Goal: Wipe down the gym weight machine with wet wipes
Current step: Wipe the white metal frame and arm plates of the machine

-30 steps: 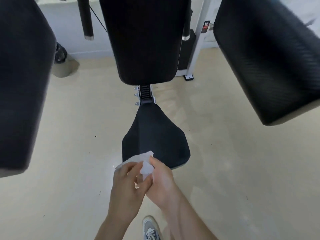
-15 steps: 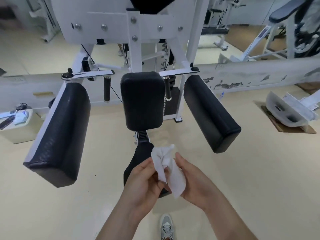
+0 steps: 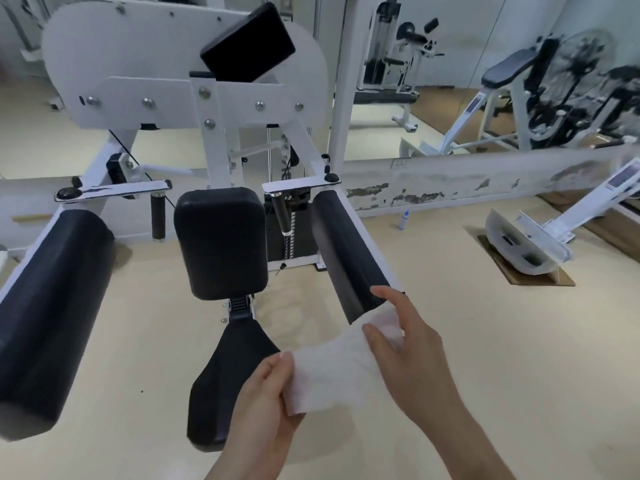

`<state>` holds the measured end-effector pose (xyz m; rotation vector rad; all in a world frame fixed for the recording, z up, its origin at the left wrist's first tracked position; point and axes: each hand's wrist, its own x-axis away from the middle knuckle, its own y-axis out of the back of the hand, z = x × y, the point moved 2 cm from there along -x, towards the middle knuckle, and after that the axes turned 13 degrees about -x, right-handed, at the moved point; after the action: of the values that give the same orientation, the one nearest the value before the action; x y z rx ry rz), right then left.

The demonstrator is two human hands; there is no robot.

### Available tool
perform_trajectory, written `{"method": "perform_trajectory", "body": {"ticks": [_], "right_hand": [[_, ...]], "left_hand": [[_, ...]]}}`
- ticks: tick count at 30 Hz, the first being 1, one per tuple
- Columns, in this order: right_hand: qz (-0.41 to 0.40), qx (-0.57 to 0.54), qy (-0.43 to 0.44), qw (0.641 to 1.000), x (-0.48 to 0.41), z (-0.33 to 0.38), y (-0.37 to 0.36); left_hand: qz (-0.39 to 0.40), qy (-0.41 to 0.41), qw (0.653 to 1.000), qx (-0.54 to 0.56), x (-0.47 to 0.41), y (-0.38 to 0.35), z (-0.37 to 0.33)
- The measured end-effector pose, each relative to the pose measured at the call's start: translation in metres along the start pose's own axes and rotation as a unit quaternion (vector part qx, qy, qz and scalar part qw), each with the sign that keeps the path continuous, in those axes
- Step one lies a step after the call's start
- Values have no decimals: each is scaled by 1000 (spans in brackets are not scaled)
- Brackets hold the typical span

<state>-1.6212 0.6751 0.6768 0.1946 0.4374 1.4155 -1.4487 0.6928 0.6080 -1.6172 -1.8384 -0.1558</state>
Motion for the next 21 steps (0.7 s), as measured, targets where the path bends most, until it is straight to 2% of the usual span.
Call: {"method": "perform_trajectory", "body": {"ticks": [5, 8, 11, 13, 14, 15, 18, 19, 21], "right_hand": [[-47, 56, 34, 997, -51, -14, 37], [-38, 107, 51, 992, -93, -31, 34], [24, 191, -12, 981, -124, -71, 19], [46, 155, -57, 985, -124, -94, 13], [48, 108, -79, 990, -123, -102, 12], [43, 60, -95, 993, -122, -109, 12], [23, -60, -132, 989, -122, -122, 13], [21, -83, -138, 987, -122, -124, 14], [19, -86, -137, 987, -120, -123, 19]], "left_hand": [[-103, -86, 991, -27, -33, -43, 1], [-176, -121, 974, -79, -68, -62, 7], [-264, -93, 950, -139, -98, -68, 15], [-318, -117, 921, -194, -106, -64, 22], [-316, -145, 909, -230, -106, -67, 23], [-280, -172, 909, -255, -107, -76, 23], [-94, -206, 933, -279, -116, -129, 16], [-76, -226, 929, -284, -122, -145, 11], [-106, -243, 912, -315, -136, -160, 6]]}}
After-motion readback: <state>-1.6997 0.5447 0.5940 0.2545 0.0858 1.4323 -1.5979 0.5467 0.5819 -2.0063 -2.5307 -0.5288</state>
